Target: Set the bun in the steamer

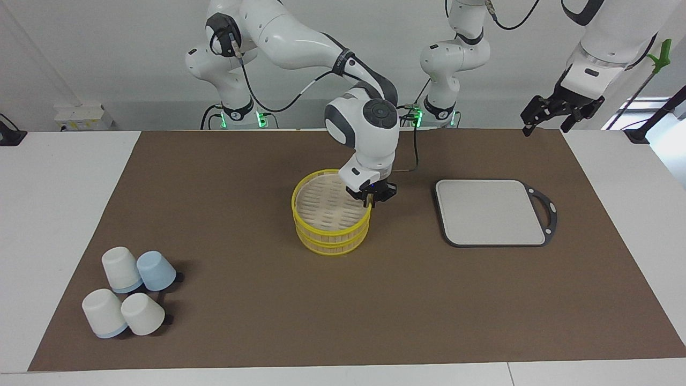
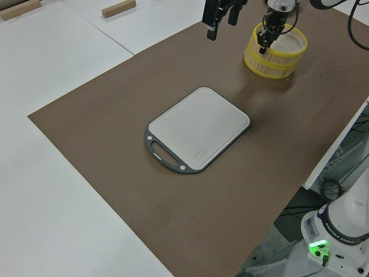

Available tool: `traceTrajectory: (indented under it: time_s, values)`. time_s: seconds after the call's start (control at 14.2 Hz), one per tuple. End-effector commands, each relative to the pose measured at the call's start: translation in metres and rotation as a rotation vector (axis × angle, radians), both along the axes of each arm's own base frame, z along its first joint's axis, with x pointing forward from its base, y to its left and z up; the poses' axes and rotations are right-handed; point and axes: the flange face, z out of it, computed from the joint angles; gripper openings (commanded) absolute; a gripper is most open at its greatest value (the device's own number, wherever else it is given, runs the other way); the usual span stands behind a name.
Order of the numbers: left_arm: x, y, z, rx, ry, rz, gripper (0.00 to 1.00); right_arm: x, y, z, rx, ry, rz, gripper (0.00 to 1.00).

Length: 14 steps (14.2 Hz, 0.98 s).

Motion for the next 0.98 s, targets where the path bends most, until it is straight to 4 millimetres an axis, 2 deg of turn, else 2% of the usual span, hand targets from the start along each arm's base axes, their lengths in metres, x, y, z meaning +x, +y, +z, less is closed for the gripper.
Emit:
traceTrajectory:
  time_s: [0.0,0.07,0.14,0.28,0.49,0.56,0.7,0.91]
  values:
    - [0.009,0.002,0.001,0.002,-0.015,-0.025,1.00,0.001,-0.014,0.015,0.007,-0.005,-0.038,1.00]
    - [0.010,0.003,-0.003,0.001,-0.008,-0.023,1.00,0.008,-0.026,0.034,0.024,-0.023,-0.049,1.00]
    - [0.011,0.009,-0.003,-0.001,-0.008,-0.011,1.00,0.021,-0.051,0.054,0.036,-0.038,-0.072,1.00]
    - [0.010,0.000,-0.002,-0.004,-0.011,-0.029,1.00,0.030,-0.094,0.097,0.040,-0.049,-0.014,1.00]
    - [0.008,0.004,0.001,-0.005,-0.014,-0.022,1.00,0.041,-0.184,0.147,0.010,-0.019,0.100,1.00]
    - [0.008,0.005,0.001,-0.005,-0.014,-0.020,1.00,0.043,-0.209,0.160,0.008,-0.011,0.144,1.00]
    - [0.010,0.002,0.000,-0.004,-0.016,-0.026,1.00,0.047,-0.272,0.179,0.007,0.011,0.234,1.00]
    - [0.010,-0.005,-0.001,-0.003,-0.019,-0.040,1.00,0.048,-0.358,0.192,0.017,0.057,0.269,1.00]
